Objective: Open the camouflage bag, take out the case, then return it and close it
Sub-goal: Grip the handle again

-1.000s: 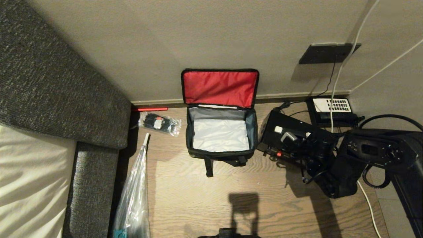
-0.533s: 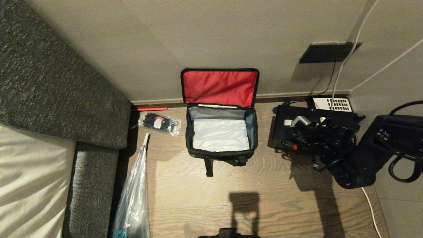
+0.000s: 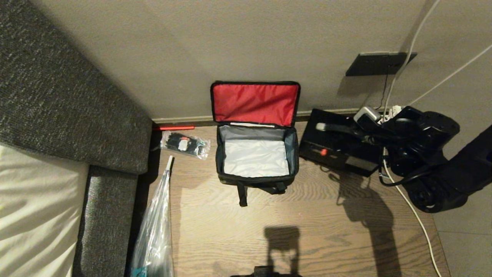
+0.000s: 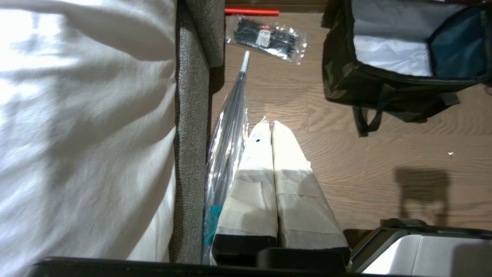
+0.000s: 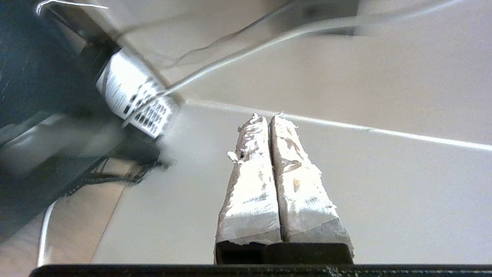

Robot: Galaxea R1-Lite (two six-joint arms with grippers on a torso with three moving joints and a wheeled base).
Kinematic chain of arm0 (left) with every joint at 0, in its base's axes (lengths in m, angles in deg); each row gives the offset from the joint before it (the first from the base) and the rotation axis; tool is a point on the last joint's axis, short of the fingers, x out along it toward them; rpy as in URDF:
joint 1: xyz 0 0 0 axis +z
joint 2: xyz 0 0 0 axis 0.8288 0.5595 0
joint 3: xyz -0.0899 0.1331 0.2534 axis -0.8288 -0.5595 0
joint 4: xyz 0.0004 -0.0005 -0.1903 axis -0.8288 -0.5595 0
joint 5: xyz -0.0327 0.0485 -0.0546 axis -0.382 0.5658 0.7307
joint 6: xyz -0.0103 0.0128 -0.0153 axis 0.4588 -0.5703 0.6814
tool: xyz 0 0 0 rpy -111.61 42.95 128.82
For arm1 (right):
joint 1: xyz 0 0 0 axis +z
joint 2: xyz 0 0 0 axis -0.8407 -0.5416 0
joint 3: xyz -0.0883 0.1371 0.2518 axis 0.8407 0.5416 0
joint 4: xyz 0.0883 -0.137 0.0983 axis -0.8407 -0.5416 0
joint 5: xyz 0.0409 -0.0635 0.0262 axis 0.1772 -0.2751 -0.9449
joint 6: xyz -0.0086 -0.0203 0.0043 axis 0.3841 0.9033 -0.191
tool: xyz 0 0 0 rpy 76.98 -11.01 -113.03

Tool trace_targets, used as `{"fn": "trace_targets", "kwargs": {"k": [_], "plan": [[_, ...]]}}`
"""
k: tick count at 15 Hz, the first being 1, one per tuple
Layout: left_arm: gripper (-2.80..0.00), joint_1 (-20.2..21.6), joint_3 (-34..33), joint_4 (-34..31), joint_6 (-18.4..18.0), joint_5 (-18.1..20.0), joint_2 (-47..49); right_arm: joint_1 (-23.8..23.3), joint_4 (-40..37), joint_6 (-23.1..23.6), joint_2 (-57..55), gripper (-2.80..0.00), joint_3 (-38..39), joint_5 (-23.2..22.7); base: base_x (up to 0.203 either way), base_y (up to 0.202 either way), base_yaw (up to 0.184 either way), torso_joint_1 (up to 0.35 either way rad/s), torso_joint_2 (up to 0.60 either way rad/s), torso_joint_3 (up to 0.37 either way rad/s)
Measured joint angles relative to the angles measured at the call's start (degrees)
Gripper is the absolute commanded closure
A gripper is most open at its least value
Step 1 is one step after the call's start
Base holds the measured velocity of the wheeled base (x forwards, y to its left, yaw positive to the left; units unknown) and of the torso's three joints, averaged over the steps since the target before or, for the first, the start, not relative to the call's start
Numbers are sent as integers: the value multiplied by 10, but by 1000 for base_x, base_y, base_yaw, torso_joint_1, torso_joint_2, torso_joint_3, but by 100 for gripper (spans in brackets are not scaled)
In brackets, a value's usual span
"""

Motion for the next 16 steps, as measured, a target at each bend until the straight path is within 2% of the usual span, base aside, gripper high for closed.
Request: {"fn": "trace_targets", "kwargs": {"k": [6,10,12,13,16], "plan": [[0,1,0,0,0,0,0,18,-31,-3,40,0,15,-2,0,0,0,0,0,0],[0,0,0,0,0,0,0,32,-52,-24,27,0,27,-4,0,0,0,0,0,0],[0,1,0,0,0,0,0,39,-92,-52,15,0,30,-7,0,0,0,0,0,0],[0,0,0,0,0,0,0,39,-113,-59,7,-280,30,-6,0,0,0,0,0,0],[0,1,0,0,0,0,0,48,-148,-69,-21,-280,28,0,0,0,0,0,0,0]]}}
